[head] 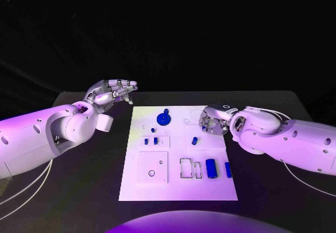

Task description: Assemble the parts on the task board

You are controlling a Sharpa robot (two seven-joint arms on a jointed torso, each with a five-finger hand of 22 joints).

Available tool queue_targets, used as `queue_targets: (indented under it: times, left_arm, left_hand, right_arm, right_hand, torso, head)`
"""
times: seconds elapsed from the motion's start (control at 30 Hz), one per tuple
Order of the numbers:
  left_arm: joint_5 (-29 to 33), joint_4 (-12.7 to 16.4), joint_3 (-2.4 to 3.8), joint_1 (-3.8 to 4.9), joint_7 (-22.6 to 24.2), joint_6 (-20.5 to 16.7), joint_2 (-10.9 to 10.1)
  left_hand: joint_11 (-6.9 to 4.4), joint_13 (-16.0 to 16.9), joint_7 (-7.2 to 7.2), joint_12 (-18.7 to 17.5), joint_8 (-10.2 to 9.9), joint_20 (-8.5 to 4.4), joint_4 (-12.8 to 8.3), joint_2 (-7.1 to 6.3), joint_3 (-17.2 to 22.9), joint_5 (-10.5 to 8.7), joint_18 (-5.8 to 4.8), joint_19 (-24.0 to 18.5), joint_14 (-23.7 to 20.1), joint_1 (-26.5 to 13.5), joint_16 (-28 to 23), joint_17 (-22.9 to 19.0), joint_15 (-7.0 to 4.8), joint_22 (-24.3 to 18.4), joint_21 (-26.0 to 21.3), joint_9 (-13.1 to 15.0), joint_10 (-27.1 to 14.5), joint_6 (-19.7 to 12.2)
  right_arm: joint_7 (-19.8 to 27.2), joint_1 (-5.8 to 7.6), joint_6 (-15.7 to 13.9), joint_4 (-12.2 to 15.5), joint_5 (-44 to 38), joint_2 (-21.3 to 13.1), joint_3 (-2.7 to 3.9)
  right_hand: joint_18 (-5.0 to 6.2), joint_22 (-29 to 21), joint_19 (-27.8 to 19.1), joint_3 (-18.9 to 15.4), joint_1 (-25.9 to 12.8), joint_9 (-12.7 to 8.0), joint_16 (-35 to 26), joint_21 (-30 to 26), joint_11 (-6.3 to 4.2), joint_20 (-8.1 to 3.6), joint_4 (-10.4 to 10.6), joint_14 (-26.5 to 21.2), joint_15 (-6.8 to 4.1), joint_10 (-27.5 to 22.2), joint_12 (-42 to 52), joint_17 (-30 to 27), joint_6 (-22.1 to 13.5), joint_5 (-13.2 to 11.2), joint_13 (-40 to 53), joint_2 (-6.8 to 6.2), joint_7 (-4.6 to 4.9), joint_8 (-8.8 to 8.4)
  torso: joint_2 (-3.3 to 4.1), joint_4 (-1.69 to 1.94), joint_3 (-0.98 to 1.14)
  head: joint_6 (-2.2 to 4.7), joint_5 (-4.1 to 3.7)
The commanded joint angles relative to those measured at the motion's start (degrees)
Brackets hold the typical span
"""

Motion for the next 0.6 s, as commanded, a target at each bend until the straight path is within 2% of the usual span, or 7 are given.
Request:
queue_targets:
  times: [0.03, 0.17, 0.23, 0.37, 0.6]
  left_arm:
    - [0.25, 0.11, 0.06, 0.07, 0.19, 0.53, -0.01]
    - [0.08, 0.11, 0.06, 0.07, 0.06, 0.61, -0.03]
    - [-0.01, 0.11, 0.06, 0.07, -0.01, 0.65, -0.04]
    - [-0.17, 0.15, 0.06, 0.07, -0.14, 0.67, -0.1]
    - [-0.36, 0.2, 0.06, 0.07, -0.22, 0.63, -0.16]
  left_hand:
    - [-0.12, 0.09, 0.08, 0.24, 0.16, 0.04, -0.29, 0.48, 0.02, -0.02, 0.38, 0.5, -0.28, 0.04, -0.23, -0.07, -0.2, -0.09, -0.25, 0.05, 0.37, 0.09]
    - [-0.13, 0.08, 0.07, 0.25, 0.17, 0.03, -0.36, 0.47, 0.04, -0.02, 0.38, 0.53, -0.28, 0.11, -0.25, -0.08, -0.21, -0.12, -0.28, 0.05, 0.36, 0.09]
    - [-0.13, 0.07, 0.07, 0.25, 0.19, 0.02, -0.46, 0.46, 0.07, -0.02, 0.38, 0.58, -0.28, 0.23, -0.28, -0.09, -0.22, -0.15, -0.31, 0.06, 0.34, 0.12]
    - [-0.13, 0.06, 0.07, 0.25, 0.2, 0.01, -0.52, 0.44, 0.07, -0.02, 0.38, 0.61, -0.27, 0.3, -0.29, -0.1, -0.22, -0.16, -0.33, 0.06, 0.33, 0.12]
    - [-0.12, 0.04, 0.07, 0.24, 0.25, -0.02, -0.67, 0.42, 0.11, -0.01, 0.38, 0.68, -0.28, 0.46, -0.33, -0.12, -0.23, -0.2, -0.38, 0.08, 0.28, 0.18]
  right_arm:
    - [-1.86, -0.93, 3.17, 0.0, -2.66, 0.22, -0.56]
    - [-2.75, -1.13, 2.65, 0.33, -4.4, 0.23, -0.56]
    - [-3.24, -1.21, 1.98, 0.52, -5.19, 0.2, -0.56]
    - [-3.85, -1.3, 0.01, 0.9, -6.21, 0.13, -0.56]
    - [-4.24, -1.35, -3.05, 1.75, -6.77, -0.07, -0.54]
  right_hand:
    - [-0.9, 8.75, 1.23, 1.61, -0.17, 0.71, 0.39, 1.05, -0.35, -0.3, -1.37, 2.35, -0.65, 1.24, 0.54, -0.16, 1.1, -0.06, 0.39, 0.47, -0.29, 0.9]
    - [-1.14, 9.65, 1.81, 4.54, 0.49, 2.1, 0.5, 2.02, -0.82, -0.82, -4.93, 2.31, -1.11, 2.81, 0.69, -0.39, 1.95, -0.02, 1.1, 1.39, -0.49, 2.15]
    - [-1.17, 9.76, 1.85, 5.22, 0.12, 2.43, 0.52, 2.13, -0.84, -0.87, -5.6, 2.29, -1.13, 3.01, 0.58, -0.47, 1.89, -0.03, 1.27, 1.45, -0.5, 2.34]
    - [-1.27, 10.25, 2.05, 8.16, -2.33, 3.96, 0.69, 2.56, -0.94, -0.96, -8.48, 2.26, -1.18, 3.7, -0.01, -0.76, 1.48, -0.11, 2.08, 1.41, -0.56, 3.09]
    - [-1.35, 10.58, 2.24, 9.55, -3.87, 4.9, 0.8, 2.86, -1.03, -1.01, -10.16, 2.24, -1.25, 4.15, -0.32, -0.96, 1.31, -0.17, 2.64, 1.35, -0.63, 3.55]
  torso:
    - [-0.03, -0.01, 0.0]
    - [-0.06, 0.06, 0.01]
    - [-0.04, 0.05, 0.01]
    - [-0.03, 0.06, -0.01]
    - [-0.04, 0.03, 0.01]
  head:
    - [-0.1, 0.0]
    - [-0.17, -0.08]
    - [-0.19, -0.07]
    - [-0.2, -0.08]
    - [-0.16, -0.11]
